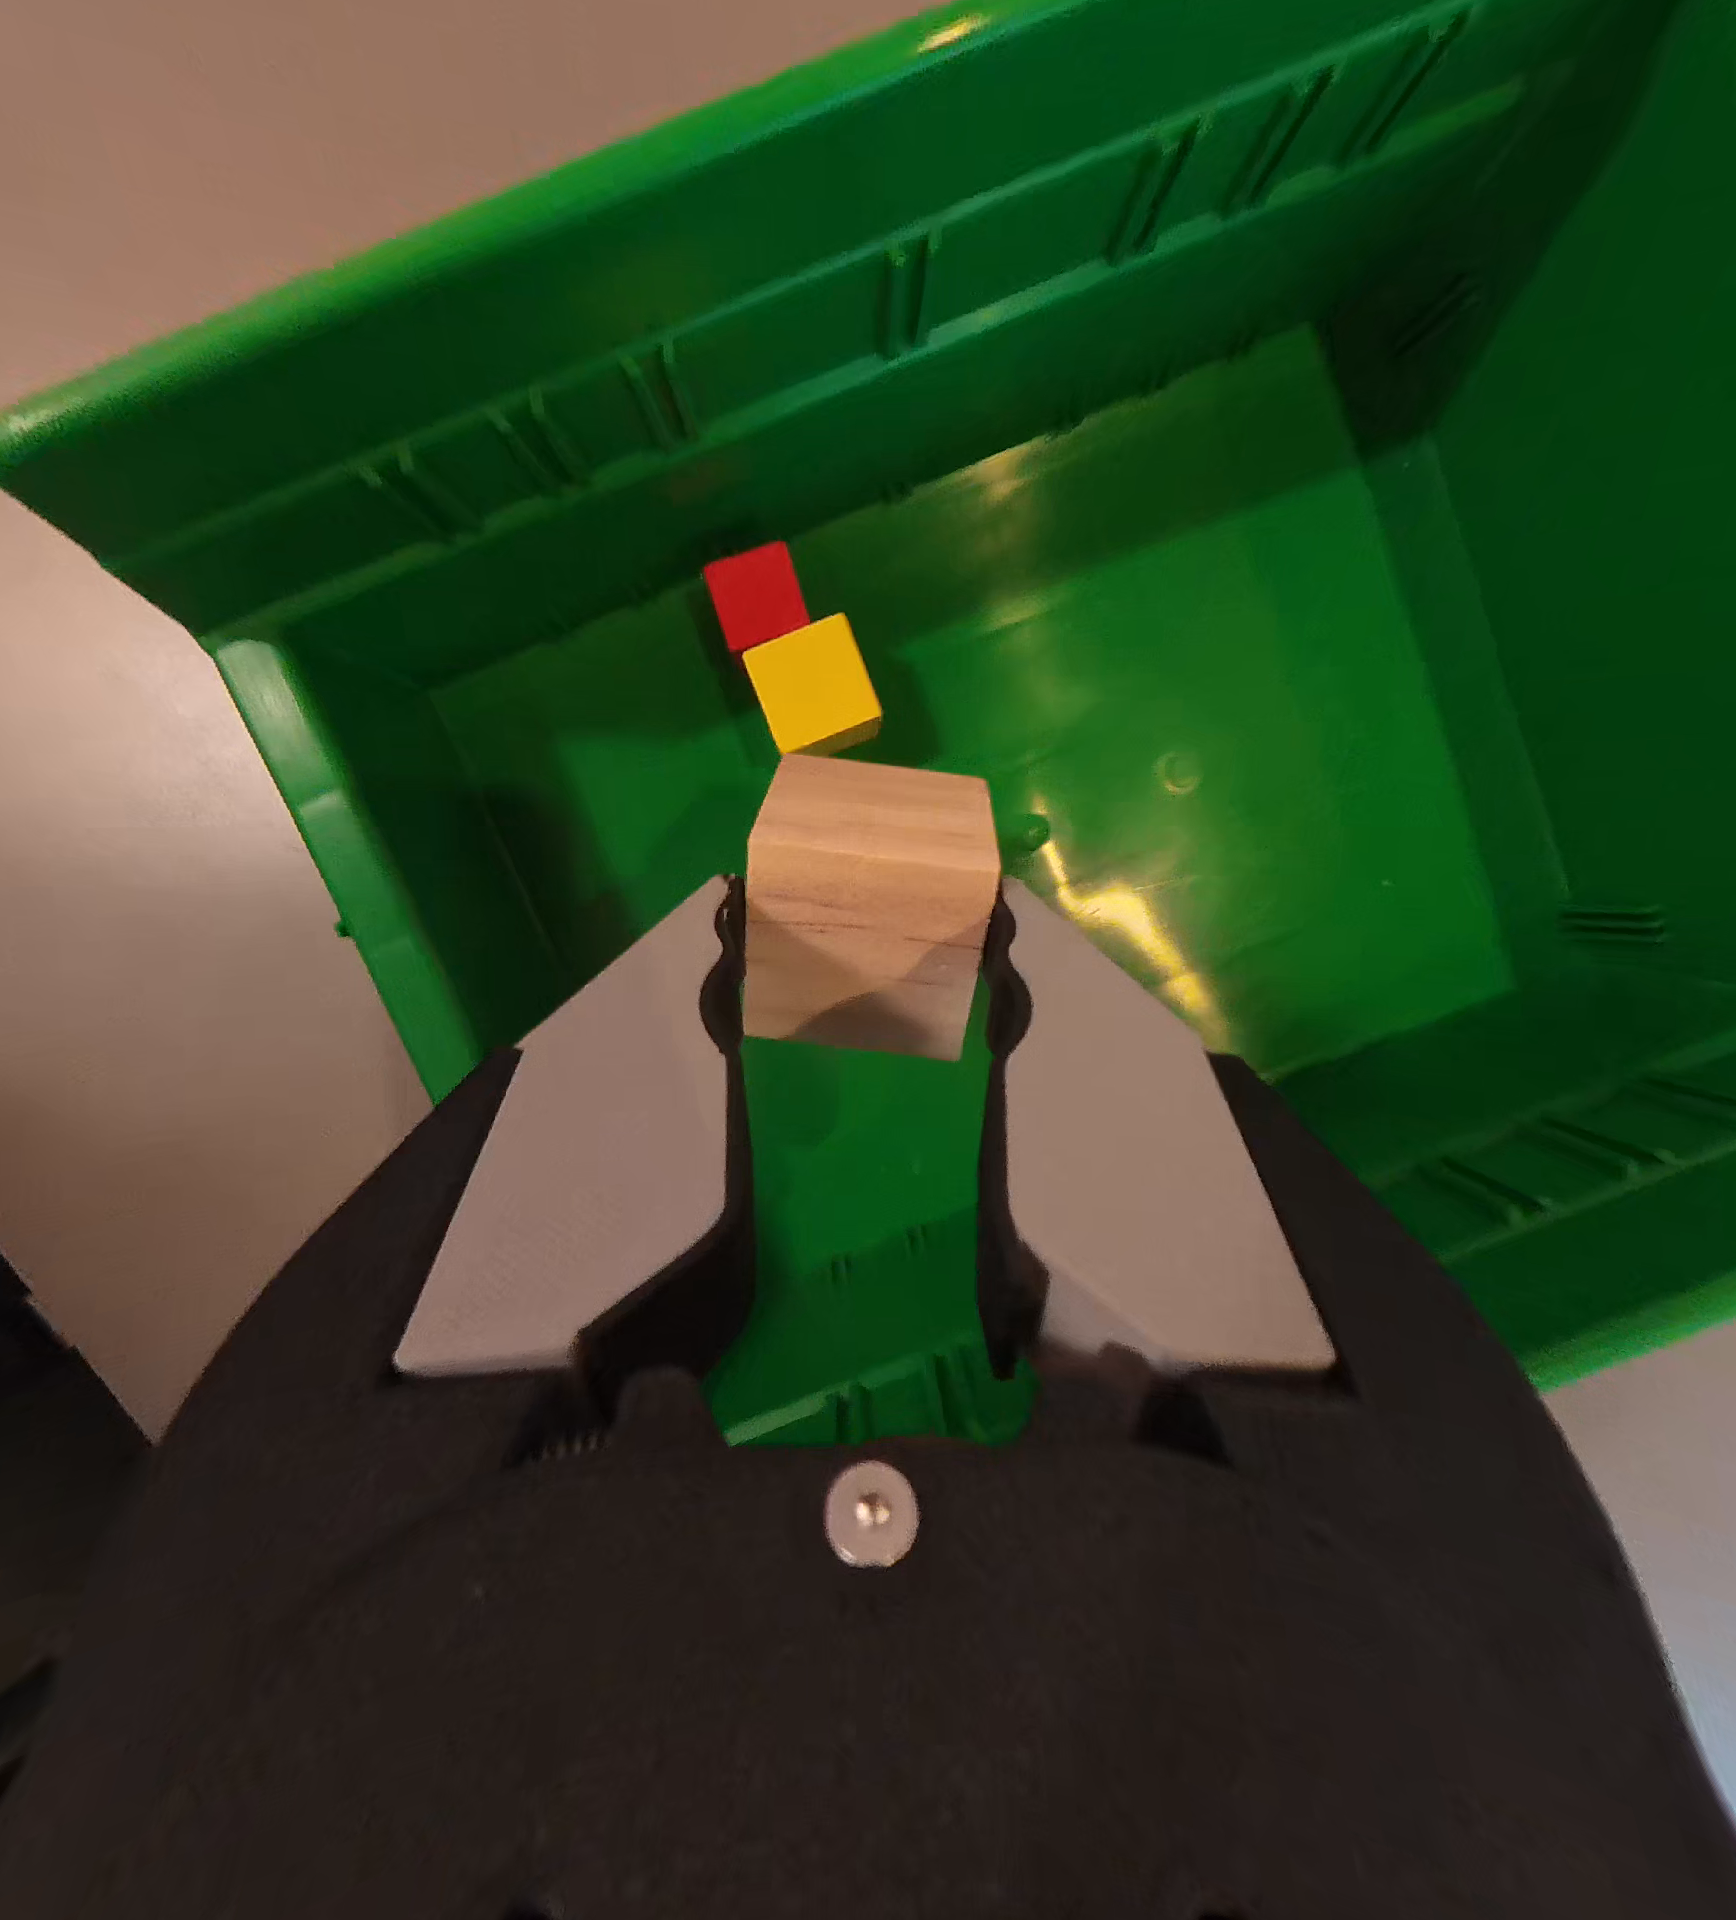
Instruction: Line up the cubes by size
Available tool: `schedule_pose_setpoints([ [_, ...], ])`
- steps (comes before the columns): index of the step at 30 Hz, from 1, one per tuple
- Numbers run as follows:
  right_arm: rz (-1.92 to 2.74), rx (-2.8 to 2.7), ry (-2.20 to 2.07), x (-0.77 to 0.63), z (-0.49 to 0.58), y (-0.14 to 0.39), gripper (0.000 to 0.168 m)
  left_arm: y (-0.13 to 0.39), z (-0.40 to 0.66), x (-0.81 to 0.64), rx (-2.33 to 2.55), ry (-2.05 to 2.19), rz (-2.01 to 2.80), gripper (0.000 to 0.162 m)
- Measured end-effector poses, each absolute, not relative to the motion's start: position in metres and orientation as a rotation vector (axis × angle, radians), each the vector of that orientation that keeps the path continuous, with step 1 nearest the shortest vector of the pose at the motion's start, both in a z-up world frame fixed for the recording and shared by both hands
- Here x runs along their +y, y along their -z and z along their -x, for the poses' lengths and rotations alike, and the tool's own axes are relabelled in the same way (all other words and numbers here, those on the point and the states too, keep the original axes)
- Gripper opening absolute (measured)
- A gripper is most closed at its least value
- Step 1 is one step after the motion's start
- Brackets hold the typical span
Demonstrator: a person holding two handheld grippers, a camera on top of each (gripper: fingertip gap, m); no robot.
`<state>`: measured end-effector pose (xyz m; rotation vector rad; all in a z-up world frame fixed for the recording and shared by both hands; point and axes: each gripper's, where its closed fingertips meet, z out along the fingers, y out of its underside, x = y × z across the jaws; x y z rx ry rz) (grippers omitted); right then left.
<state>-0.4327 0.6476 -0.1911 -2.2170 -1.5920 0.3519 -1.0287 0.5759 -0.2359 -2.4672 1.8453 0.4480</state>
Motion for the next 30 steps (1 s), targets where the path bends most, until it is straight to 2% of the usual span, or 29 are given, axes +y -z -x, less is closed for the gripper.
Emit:
schedule_pose_setpoints([
  [4, 2.228, -1.739, -0.27, 0.642, 0.432, 0.21, 0.044, 0.225, 1.009, 0.579, 1.775, -0.342, 2.357, 0.061],
  [9, 2.207, -1.938, -0.02, 0.65, 0.428, 0.231, 0.044, 0.183, 0.967, 0.585, 1.627, -0.264, 2.09, 0.061],
  [17, 2.195, -2.188, -0.004, 0.651, 0.445, 0.24, 0.044, 0.127, 0.87, 0.565, 1.46, 0.019, 1.685, 0.061],
  [20, 2.286, -2.177, -0.073, 0.644, 0.443, 0.235, 0.056, 0.097, 0.831, 0.559, 1.337, 0.157, 1.49, 0.059],
  [23, 2.217, -1.975, -0.362, 0.638, 0.461, 0.2, 0.062, 0.064, 0.797, 0.545, 1.224, 0.265, 1.275, 0.058],
  [25, 2.083, -1.737, -0.618, 0.633, 0.483, 0.158, 0.069, 0.049, 0.78, 0.535, 1.184, 0.276, 1.166, 0.058],
  [29, 1.777, -1.255, -1.262, 0.593, 0.544, 0.064, 0.067, 0.028, 0.739, 0.516, 1.168, 0.291, 0.993, 0.058],
  [30, 1.742, -1.206, -1.428, 0.576, 0.559, 0.05, 0.072, 0.025, 0.726, 0.511, 1.177, 0.3, 0.957, 0.058],
])
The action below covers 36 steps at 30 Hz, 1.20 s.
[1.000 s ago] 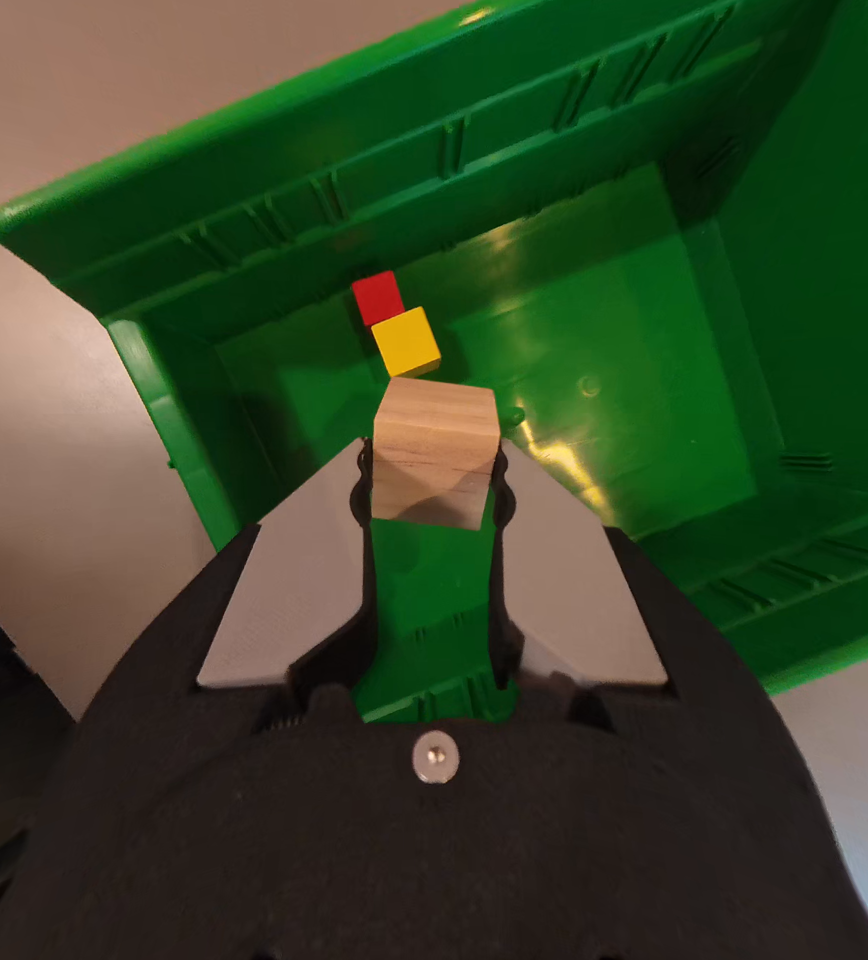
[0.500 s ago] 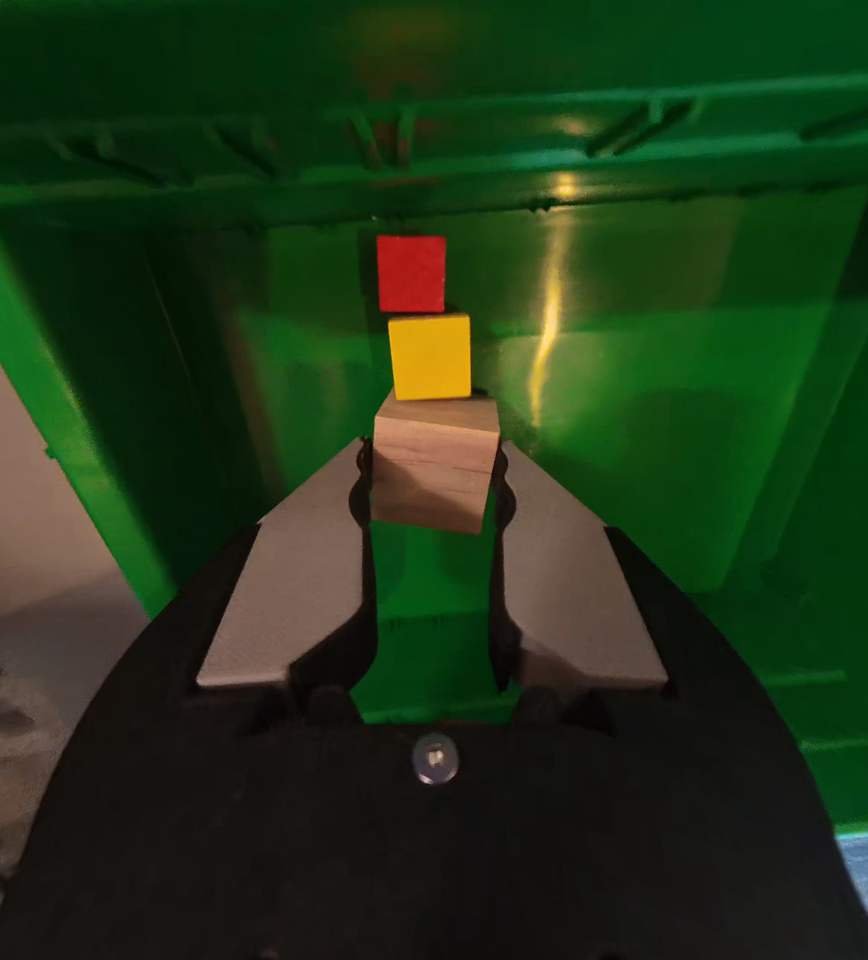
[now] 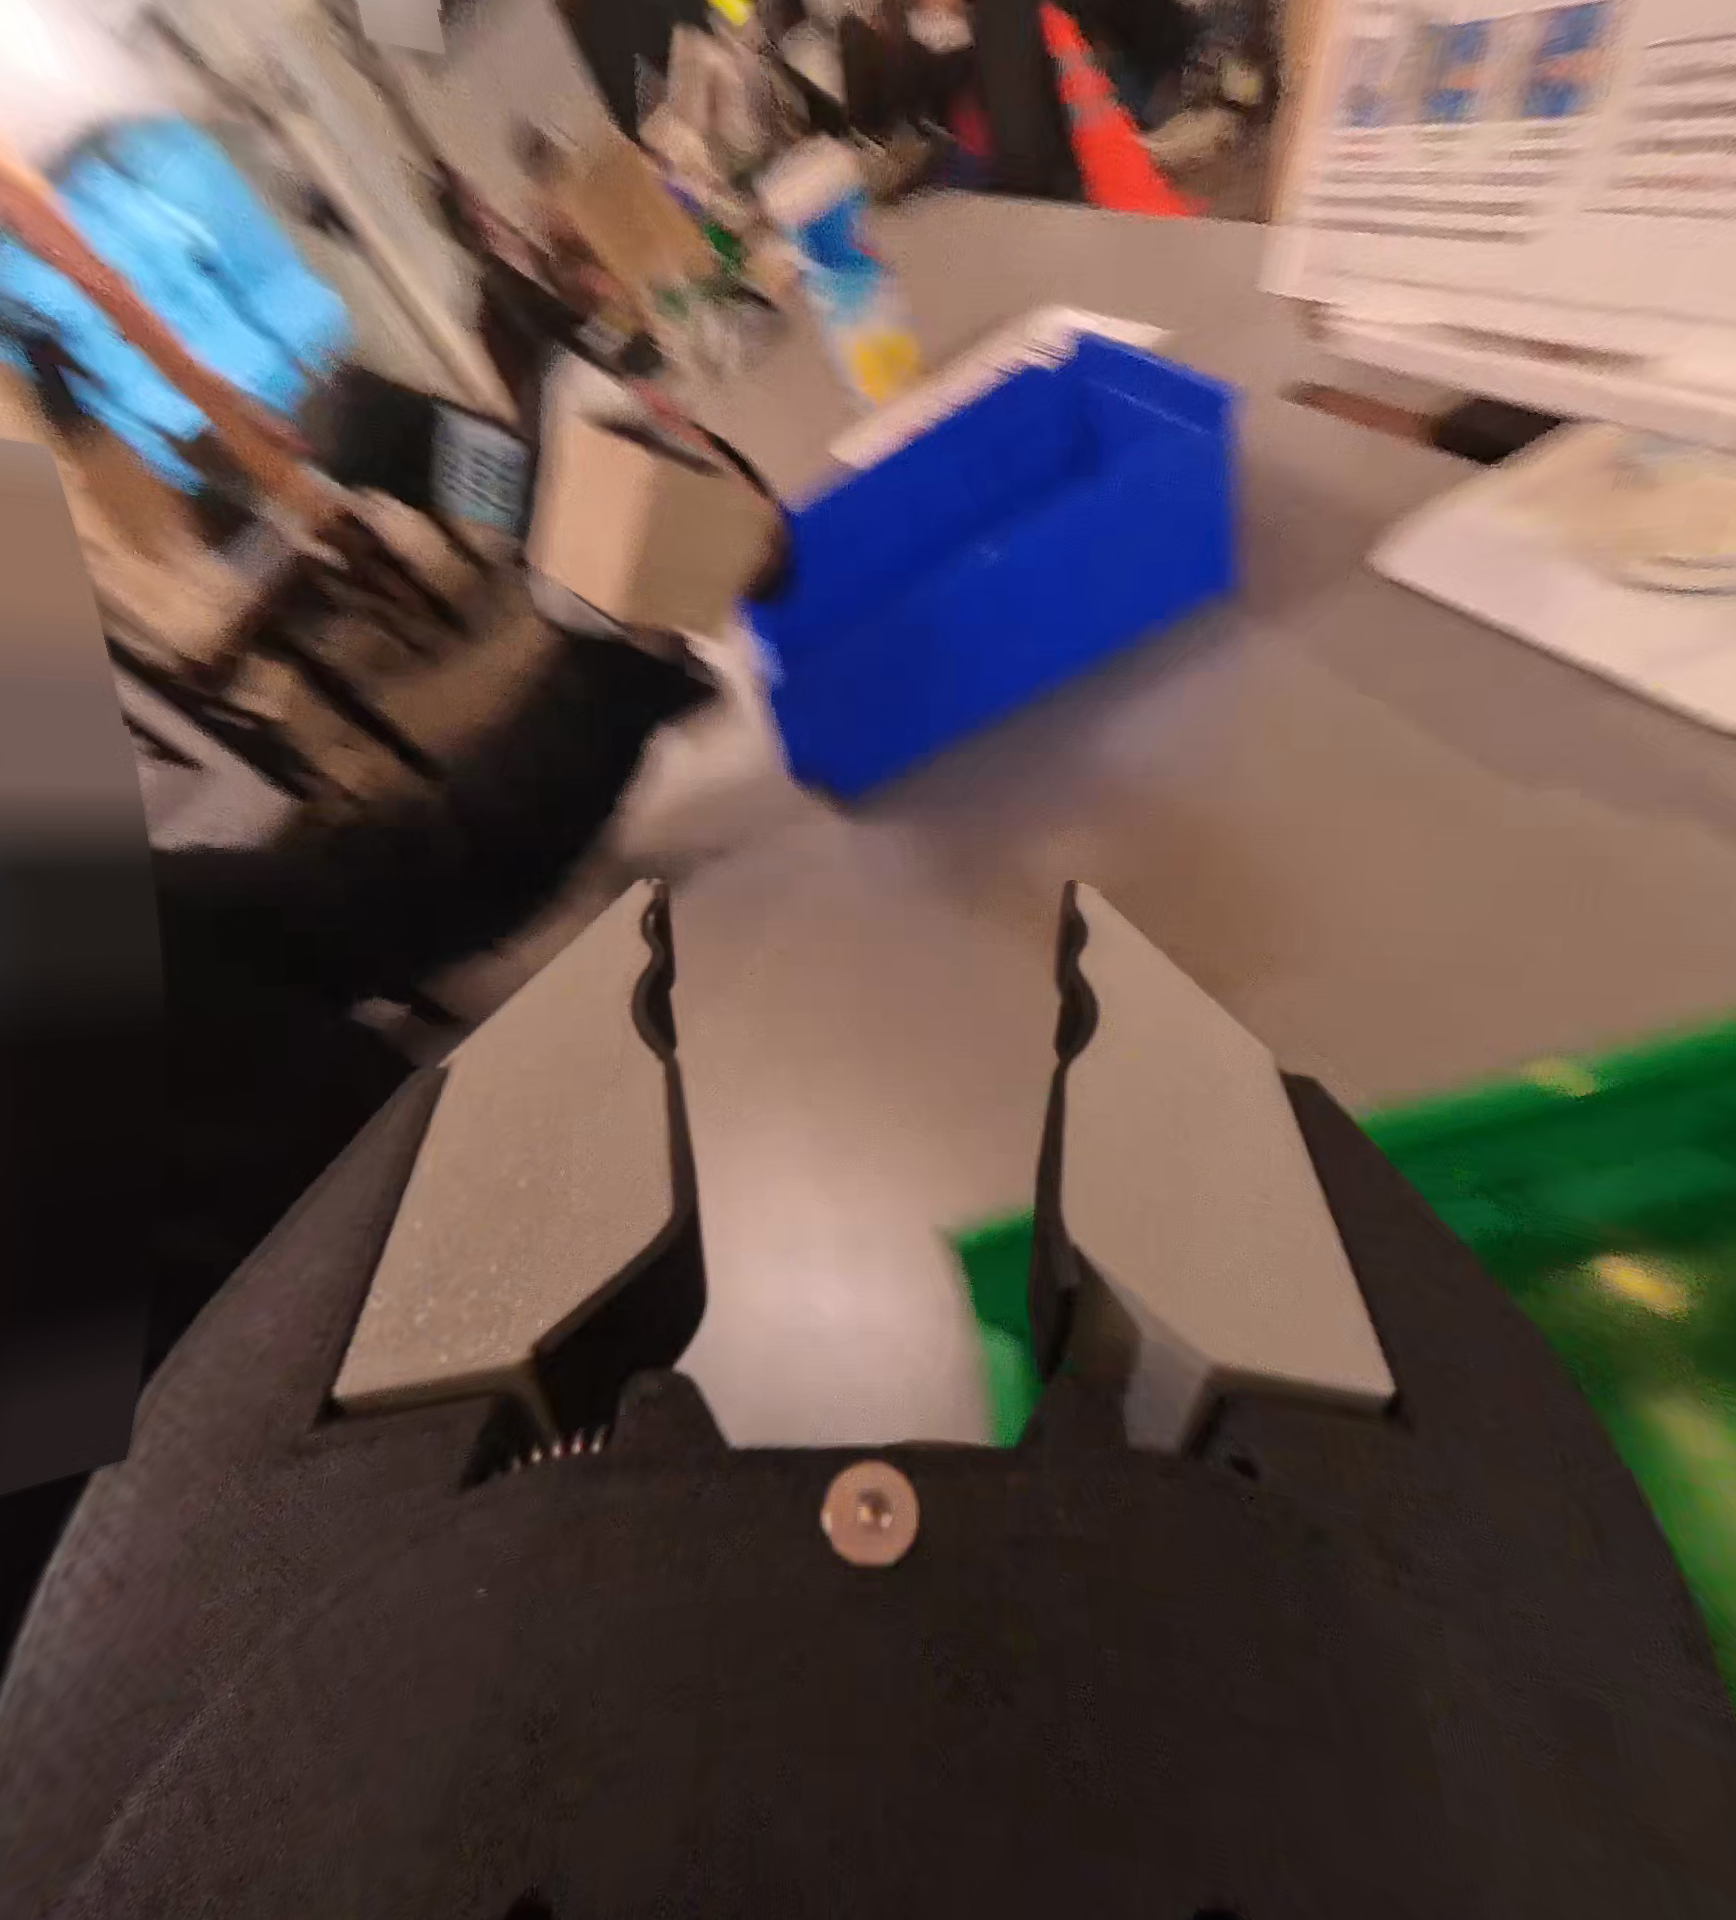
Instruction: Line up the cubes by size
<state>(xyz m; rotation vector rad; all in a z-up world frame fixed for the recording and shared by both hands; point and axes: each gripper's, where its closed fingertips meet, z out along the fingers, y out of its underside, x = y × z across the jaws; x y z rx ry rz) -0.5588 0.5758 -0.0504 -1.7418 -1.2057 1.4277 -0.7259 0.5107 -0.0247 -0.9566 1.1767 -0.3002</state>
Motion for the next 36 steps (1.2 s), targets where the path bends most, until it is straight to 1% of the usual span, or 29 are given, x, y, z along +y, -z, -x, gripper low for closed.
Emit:
schedule_pose_setpoints([
  [2, 1.701, -1.196, -1.622, 0.547, 0.587, 0.04, 0.078, 0.019, 0.698, 0.499, 1.208, 0.323, 0.883, 0.059],
  [3, 1.681, -1.195, -1.686, 0.536, 0.602, 0.038, 0.086, 0.017, 0.684, 0.494, 1.222, 0.328, 0.849, 0.058],
  [7, 1.576, -1.282, -1.977, 0.485, 0.642, 0.031, 0.091, 0.017, 0.64, 0.48, 1.278, 0.349, 0.774, 0.058],
  [8, 1.561, -1.312, -2.02, 0.475, 0.647, 0.032, 0.089, 0.019, 0.632, 0.479, 1.291, 0.352, 0.769, 0.057],
  [10, 1.581, -1.323, -1.968, 0.473, 0.655, 0.041, 0.063, 0.023, 0.622, 0.476, 1.302, 0.366, 0.759, 0.058],
  [12, 1.59, -1.275, -2.008, 0.476, 0.652, 0.04, 0.06, 0.023, 0.621, 0.479, 1.283, 0.373, 0.786, 0.058],
  [14, 1.628, -1.236, -1.951, 0.484, 0.646, 0.043, 0.058, 0.03, 0.622, 0.485, 1.282, 0.367, 0.859, 0.057],
  [16, 1.656, -1.241, -1.802, 0.498, 0.633, 0.045, 0.058, 0.033, 0.629, 0.491, 1.251, 0.333, 0.916, 0.054],
  [18, 1.684, -1.253, -1.615, 0.52, 0.607, 0.043, 0.058, 0.029, 0.646, 0.49, 1.19, 0.326, 0.958, 0.042],
  [19, 1.723, -1.266, -1.435, 0.538, 0.59, 0.048, 0.057, 0.028, 0.658, 0.489, 1.166, 0.331, 0.996, 0.041],
  [21, 1.795, -1.339, -0.966, 0.582, 0.544, 0.067, 0.058, 0.033, 0.686, 0.486, 1.137, 0.335, 1.083, 0.045],
  [23, 1.869, -1.47, -0.501, 0.619, 0.492, 0.096, 0.058, 0.044, 0.717, 0.484, 1.128, 0.287, 1.161, 0.054],
  [26, 1.981, -1.704, -0.076, 0.64, 0.43, 0.141, 0.058, 0.066, 0.758, 0.48, 1.139, 0.194, 1.263, 0.061],
  [28, 2.046, -1.826, 0.039, 0.641, 0.407, 0.165, 0.058, 0.08, 0.779, 0.477, 1.143, 0.164, 1.342, 0.063],
  [31, 2.123, -1.921, 0.165, 0.643, 0.388, 0.188, 0.058, 0.107, 0.811, 0.478, 1.159, 0.069, 1.482, 0.07],
  [35, 2.151, -1.991, 0.235, 0.65, 0.386, 0.214, 0.058, 0.174, 0.855, 0.481, 1.217, -0.002, 1.839, 0.077],
  [36, 2.155, -2.018, 0.237, 0.65, 0.387, 0.221, 0.059, 0.192, 0.861, 0.479, 1.252, -0.013, 1.905, 0.075],
])
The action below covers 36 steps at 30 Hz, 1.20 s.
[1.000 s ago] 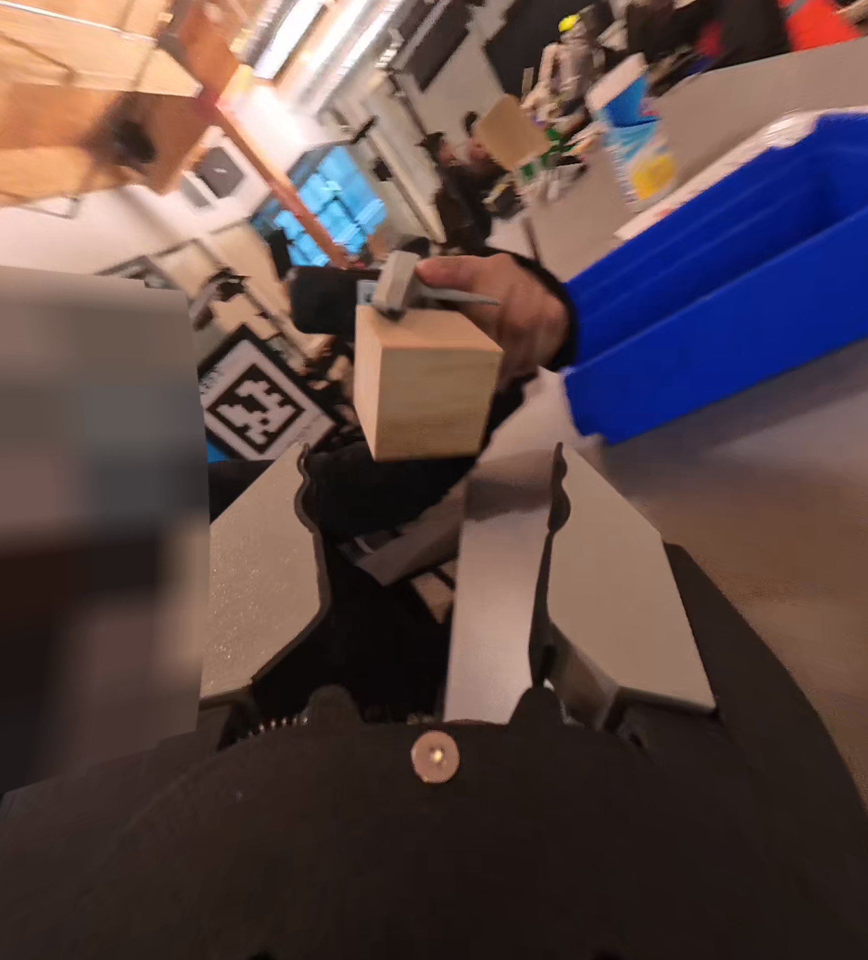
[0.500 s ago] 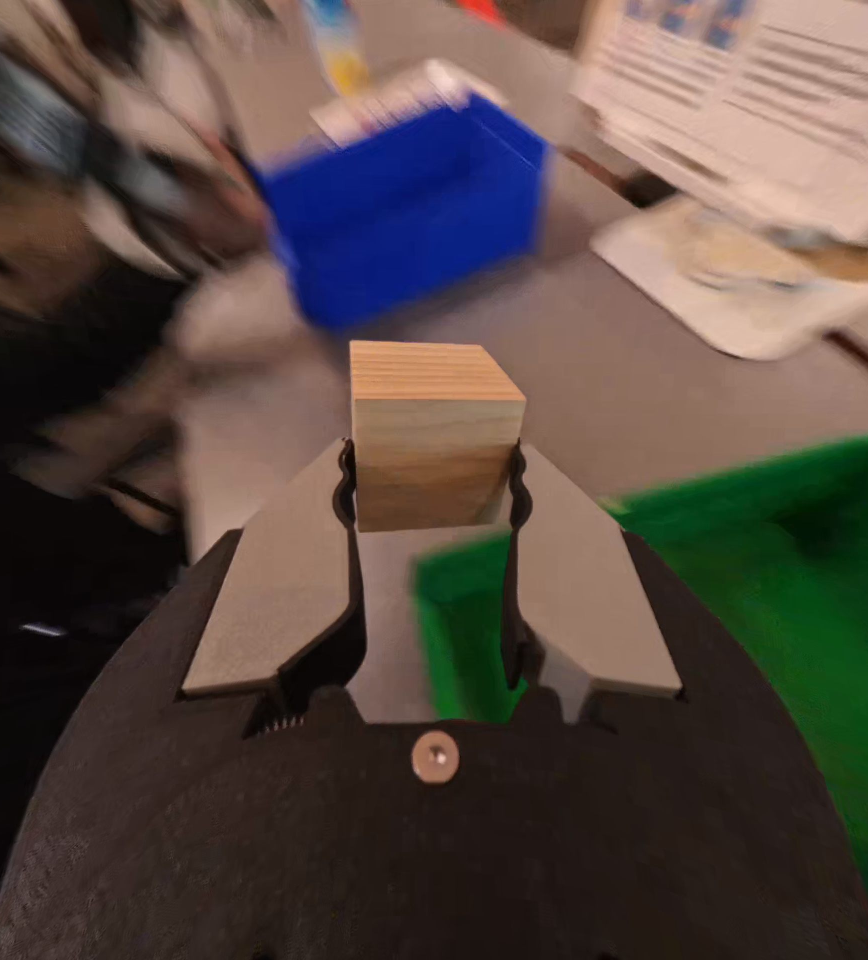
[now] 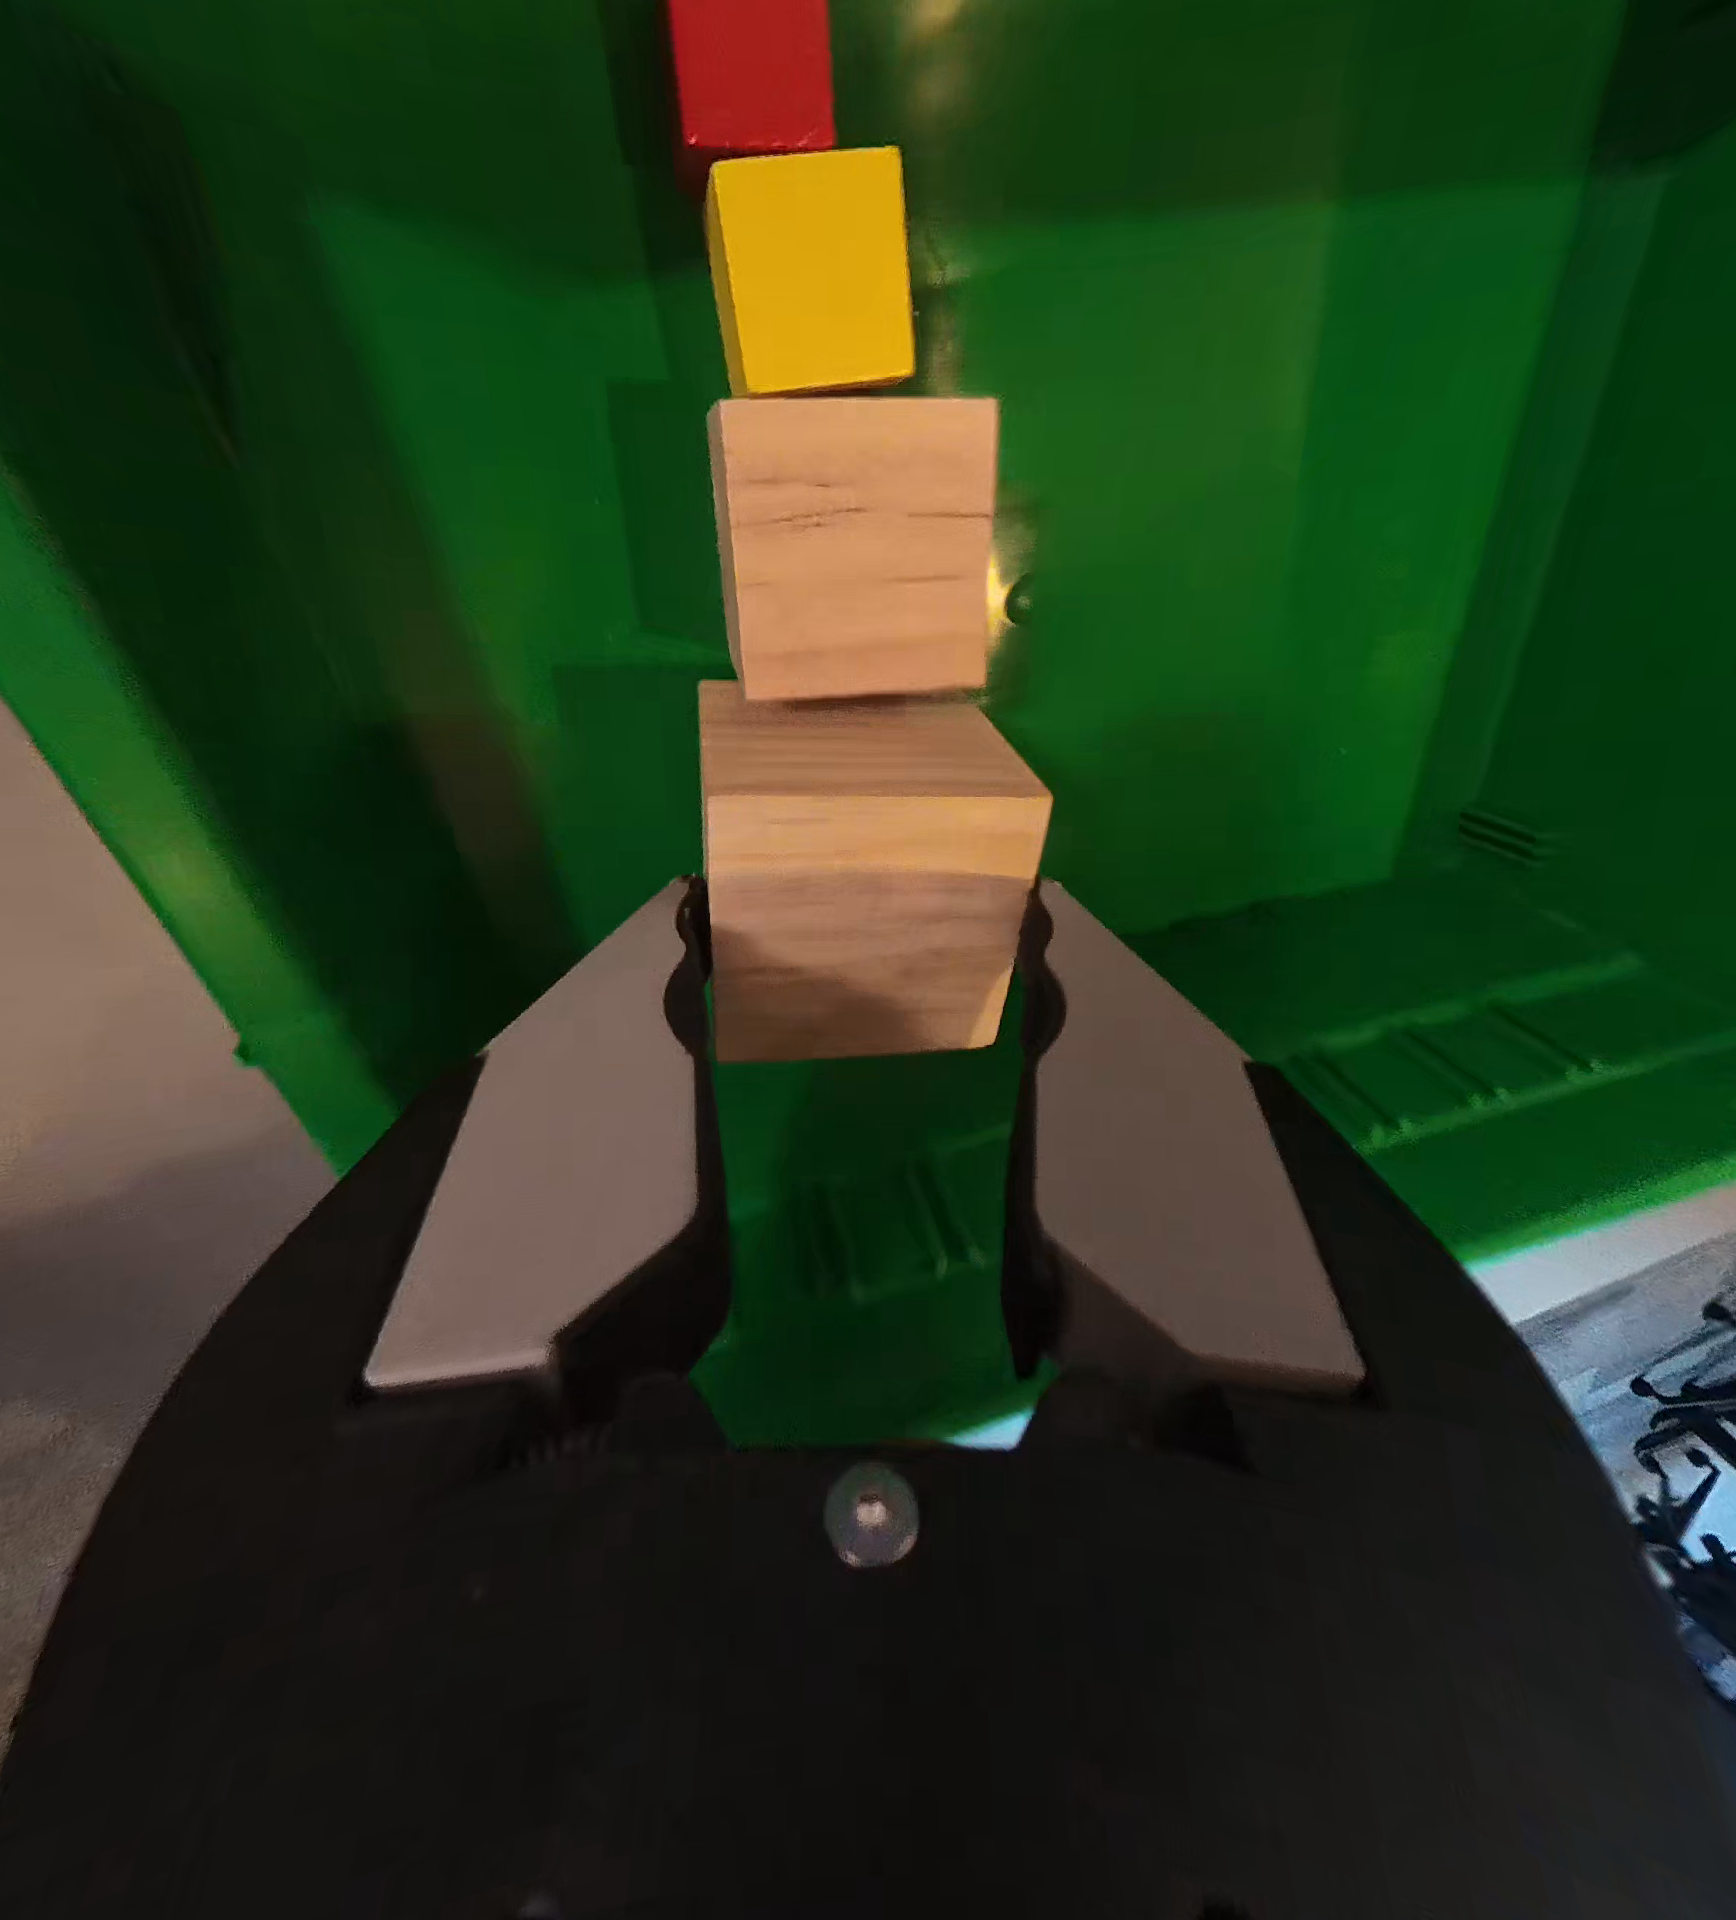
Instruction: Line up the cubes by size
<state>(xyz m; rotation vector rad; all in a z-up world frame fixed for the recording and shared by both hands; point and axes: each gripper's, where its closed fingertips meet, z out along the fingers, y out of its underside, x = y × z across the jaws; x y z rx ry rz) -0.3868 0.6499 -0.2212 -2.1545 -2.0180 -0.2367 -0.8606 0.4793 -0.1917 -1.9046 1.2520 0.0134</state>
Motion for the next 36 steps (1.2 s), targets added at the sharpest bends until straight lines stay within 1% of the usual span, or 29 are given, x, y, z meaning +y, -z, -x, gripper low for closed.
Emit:
schedule_pose_setpoints([
  [3, 2.142, -2.047, 0.21, 0.653, 0.395, 0.228, 0.059, 0.235, 0.875, 0.479, 1.383, -0.132, 2.033, 0.074],
  [4, 2.16, -2.037, 0.208, 0.654, 0.395, 0.227, 0.059, 0.24, 0.876, 0.484, 1.401, -0.171, 2.038, 0.048],
  [5, 2.182, -2.024, 0.193, 0.651, 0.396, 0.224, 0.058, 0.243, 0.873, 0.486, 1.431, -0.181, 2.033, 0.039],
  [6, 2.189, -2.005, 0.153, 0.647, 0.399, 0.217, 0.06, 0.243, 0.871, 0.49, 1.446, -0.191, 2.024, 0.039],
  [8, 2.144, -1.923, 0.026, 0.639, 0.412, 0.194, 0.058, 0.245, 0.867, 0.494, 1.497, -0.226, 2.034, 0.029],
  [9, 2.108, -1.866, -0.051, 0.633, 0.421, 0.178, 0.06, 0.245, 0.866, 0.497, 1.513, -0.255, 2.03, 0.029],
  [11, 2.033, -1.766, -0.211, 0.612, 0.443, 0.151, 0.078, 0.244, 0.861, 0.503, 1.527, -0.302, 2.019, 0.028],
  [12, 1.998, -1.746, -0.293, 0.596, 0.456, 0.144, 0.082, 0.244, 0.857, 0.507, 1.518, -0.317, 2.013, 0.028],
  [14, 1.976, -1.703, -0.316, 0.576, 0.476, 0.147, 0.076, 0.243, 0.845, 0.511, 1.5, -0.328, 1.982, 0.028],
  [17, 2.084, -1.518, -0.245, 0.573, 0.503, 0.178, 0.08, 0.235, 0.821, 0.508, 1.495, -0.293, 1.909, 0.026],
  [18, 2.124, -1.481, -0.273, 0.568, 0.513, 0.19, 0.08, 0.228, 0.813, 0.508, 1.466, -0.281, 1.888, 0.026],
  [19, 2.158, -1.453, -0.293, 0.564, 0.522, 0.202, 0.073, 0.218, 0.806, 0.509, 1.422, -0.267, 1.853, 0.026],
  [20, 2.188, -1.42, -0.276, 0.566, 0.527, 0.212, 0.041, 0.204, 0.797, 0.51, 1.367, -0.235, 1.814, 0.026],
  [24, 2.168, -1.34, -0.202, 0.57, 0.543, 0.218, 0.035, 0.14, 0.774, 0.507, 1.196, -0.181, 1.651, 0.025],
  [28, 2.116, -1.383, -0.226, 0.547, 0.574, 0.217, 0.033, 0.084, 0.748, 0.498, 1.201, -0.174, 1.537, 0.025],
  [33, 2.014, -1.497, -0.294, 0.507, 0.643, 0.217, 0.033, -0.002, 0.693, 0.485, 1.238, -0.192, 1.383, 0.026],
  [36, 1.959, -1.562, -0.319, 0.486, 0.695, 0.217, 0.033, -0.042, 0.641, 0.474, 1.286, -0.181, 1.335, 0.026],
])
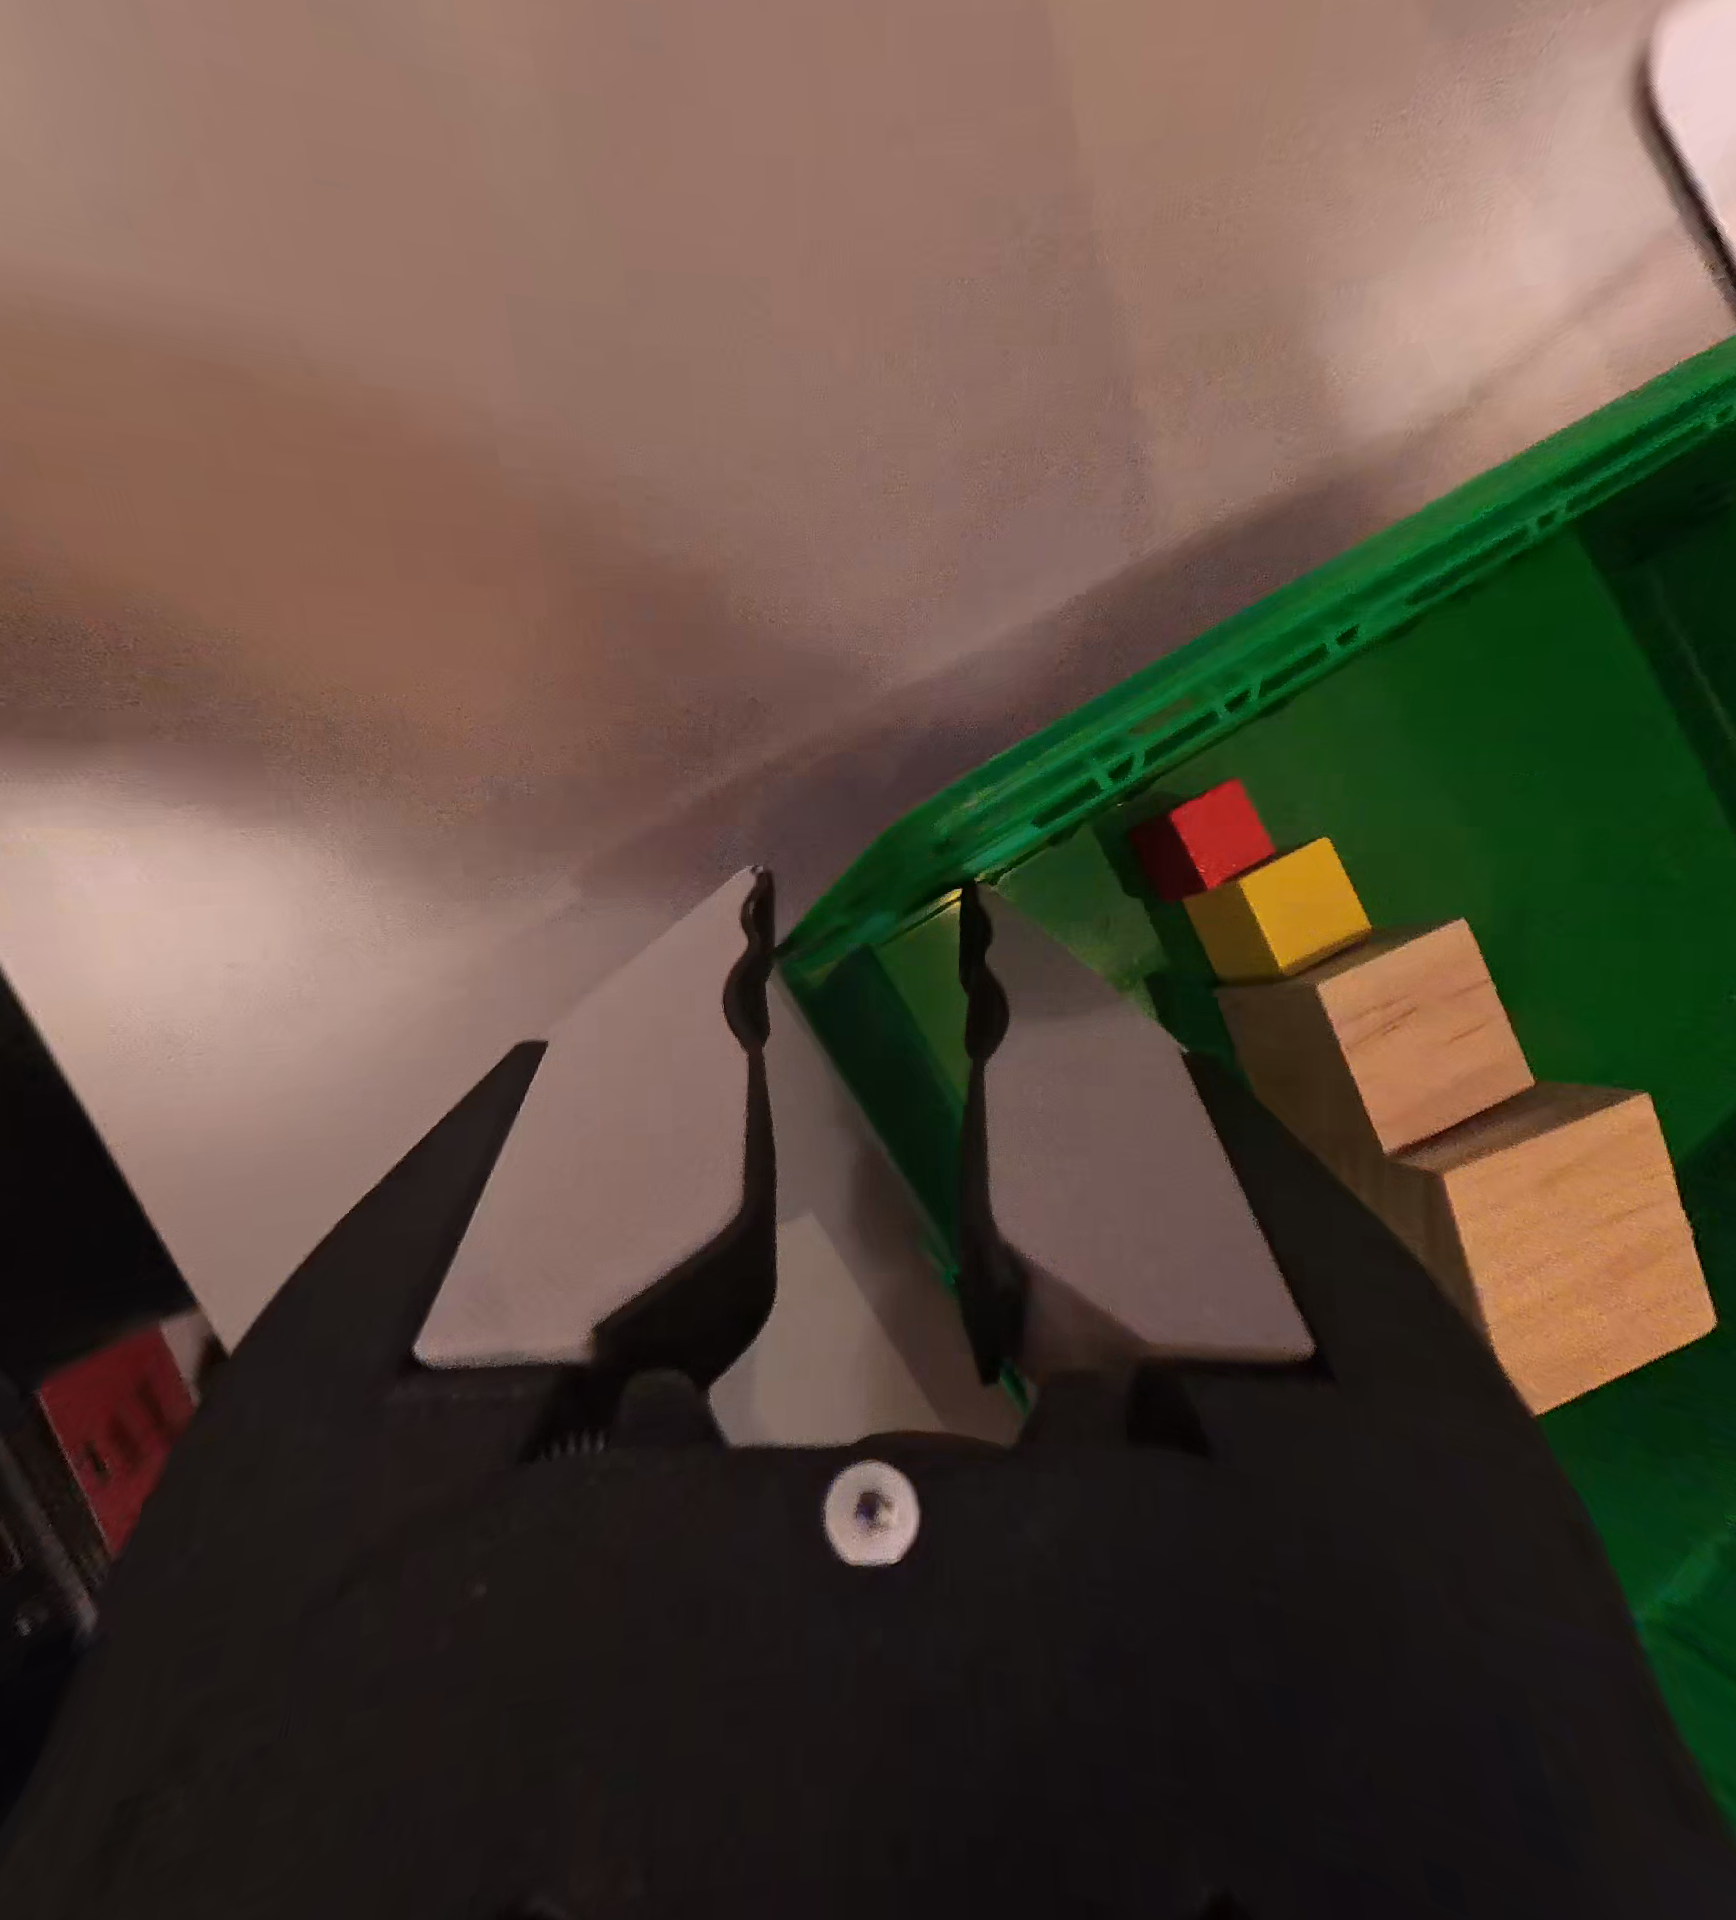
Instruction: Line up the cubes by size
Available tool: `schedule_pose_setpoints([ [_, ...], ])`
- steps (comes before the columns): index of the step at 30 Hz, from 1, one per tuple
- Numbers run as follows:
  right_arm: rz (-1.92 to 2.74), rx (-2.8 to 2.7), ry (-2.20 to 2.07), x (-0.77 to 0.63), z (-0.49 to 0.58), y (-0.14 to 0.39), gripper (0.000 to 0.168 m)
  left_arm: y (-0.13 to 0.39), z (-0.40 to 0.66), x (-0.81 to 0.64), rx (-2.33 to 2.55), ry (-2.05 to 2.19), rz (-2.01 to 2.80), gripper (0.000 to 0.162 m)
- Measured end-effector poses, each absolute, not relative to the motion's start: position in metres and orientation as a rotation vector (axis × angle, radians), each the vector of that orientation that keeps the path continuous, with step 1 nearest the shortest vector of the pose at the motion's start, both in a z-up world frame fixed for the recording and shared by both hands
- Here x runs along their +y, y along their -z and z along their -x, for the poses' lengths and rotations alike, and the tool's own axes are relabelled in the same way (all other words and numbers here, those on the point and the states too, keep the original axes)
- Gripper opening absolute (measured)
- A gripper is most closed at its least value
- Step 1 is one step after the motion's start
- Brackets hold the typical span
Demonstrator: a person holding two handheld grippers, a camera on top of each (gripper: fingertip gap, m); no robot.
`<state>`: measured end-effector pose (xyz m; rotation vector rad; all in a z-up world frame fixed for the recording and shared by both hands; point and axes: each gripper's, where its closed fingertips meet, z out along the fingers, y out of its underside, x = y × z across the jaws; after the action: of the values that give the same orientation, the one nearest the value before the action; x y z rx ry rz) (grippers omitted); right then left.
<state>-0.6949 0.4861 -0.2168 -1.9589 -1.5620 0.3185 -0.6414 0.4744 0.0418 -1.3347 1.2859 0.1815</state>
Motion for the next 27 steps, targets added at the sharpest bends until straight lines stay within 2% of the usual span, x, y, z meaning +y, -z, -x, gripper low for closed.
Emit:
schedule_pose_setpoints([
  [4, 1.912, -1.622, -0.346, 0.465, 0.771, 0.216, 0.033, -0.05, 0.557, 0.461, 1.415, -0.186, 1.312, 0.025],
  [7, 1.878, -1.639, -0.345, 0.457, 0.82, 0.216, 0.032, -0.021, 0.495, 0.458, 1.494, -0.169, 1.333, 0.026],
  [15, 1.86, -1.574, -0.386, 0.459, 0.882, 0.213, 0.028, 0.146, 0.384, 0.474, 1.686, -0.048, 1.551, 0.027],
  [19, 1.832, -1.554, -0.451, 0.458, 0.88, 0.208, 0.028, 0.213, 0.377, 0.491, 1.76, -0.241, 1.556, 0.027],
  [21, 1.786, -1.513, -0.497, 0.461, 0.879, 0.202, 0.034, 0.235, 0.383, 0.5, 1.778, -0.33, 1.576, 0.027],
  [23, 1.77, -1.471, -0.543, 0.462, 0.875, 0.199, 0.039, 0.234, 0.387, 0.508, 1.756, -0.404, 1.55, 0.029],
  [25, 1.751, -1.446, -0.616, 0.459, 0.87, 0.191, 0.046, 0.219, 0.393, 0.51, 1.708, -0.408, 1.554, 0.054],
  [26, 1.74, -1.435, -0.657, 0.457, 0.867, 0.185, 0.049, 0.21, 0.398, 0.506, 1.68, -0.363, 1.588, 0.059],
  [27, 1.734, -1.424, -0.687, 0.457, 0.861, 0.179, 0.05, 0.196, 0.403, 0.499, 1.641, -0.295, 1.615, 0.058],
])
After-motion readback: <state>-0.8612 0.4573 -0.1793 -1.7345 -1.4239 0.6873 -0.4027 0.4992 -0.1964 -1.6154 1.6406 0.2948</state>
